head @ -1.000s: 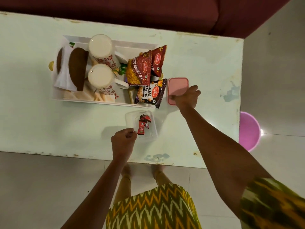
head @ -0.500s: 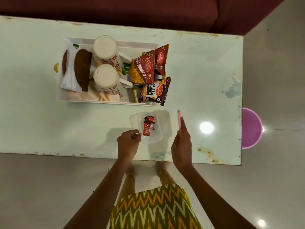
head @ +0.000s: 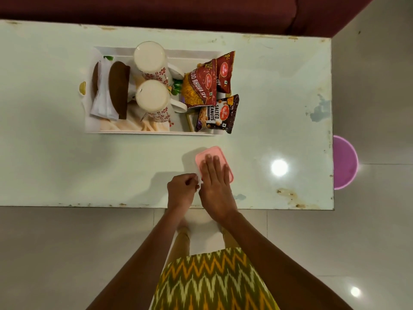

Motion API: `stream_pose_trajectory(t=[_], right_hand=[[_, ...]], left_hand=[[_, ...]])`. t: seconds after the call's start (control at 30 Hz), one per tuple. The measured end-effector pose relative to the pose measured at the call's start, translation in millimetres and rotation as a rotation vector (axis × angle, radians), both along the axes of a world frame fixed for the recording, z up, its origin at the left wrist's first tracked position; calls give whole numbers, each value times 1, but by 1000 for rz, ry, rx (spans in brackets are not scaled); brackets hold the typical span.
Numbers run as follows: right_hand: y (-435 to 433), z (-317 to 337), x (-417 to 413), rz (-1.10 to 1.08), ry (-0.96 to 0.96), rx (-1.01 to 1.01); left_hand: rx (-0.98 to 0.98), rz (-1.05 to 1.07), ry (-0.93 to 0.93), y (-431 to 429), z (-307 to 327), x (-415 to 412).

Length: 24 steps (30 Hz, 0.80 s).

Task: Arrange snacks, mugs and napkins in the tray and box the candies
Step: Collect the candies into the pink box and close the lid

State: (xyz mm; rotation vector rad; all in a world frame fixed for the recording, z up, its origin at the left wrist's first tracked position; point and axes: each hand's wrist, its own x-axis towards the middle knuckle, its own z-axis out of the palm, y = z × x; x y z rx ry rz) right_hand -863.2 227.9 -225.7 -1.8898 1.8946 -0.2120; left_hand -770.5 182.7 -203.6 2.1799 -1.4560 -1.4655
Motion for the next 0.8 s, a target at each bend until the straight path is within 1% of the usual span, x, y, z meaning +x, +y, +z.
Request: stream_pose_trajectory(t=[0.07,0.13,0.2,0.27,0.33,0.4,0.5,0.53,0.57,0.63,0.67,0.7,0.8], right_hand=[[2,0,0,74,72,7],[1,2,1,71,65,37],[0,6,3,73,63,88],[0,9,6,93,101,102],[-3,14,6,90,70,104],[-9,23,5,54,-26,31],[-14,27,-12,-139,-98,-120],[-14,28,-18,-250,-146,-103],[-14,27,-24,-392,-227,-28],[-11,26,-37,-670,-449,224],[-10,25,-43,-732,-535,326],[-8,24,-48,-745,-584,390],[-5,25,-52,-797,-663,455]], left_hand=[[22,60,30,0,0,2],[41,116,63,1,-1,3],[39,112,63,2,-2,4],[28,75,44,4,-2,5],[23,35,25,5,-3,6],[45,27,41,5,-3,8],[100,87,75,3,-1,8],[112,95,72,4,-2,9],[127,91,66,4,-2,10],[167,88,69,6,-2,10],[182,95,78,7,-1,10],[188,103,83,8,-1,10],[184,134,84,10,0,7]])
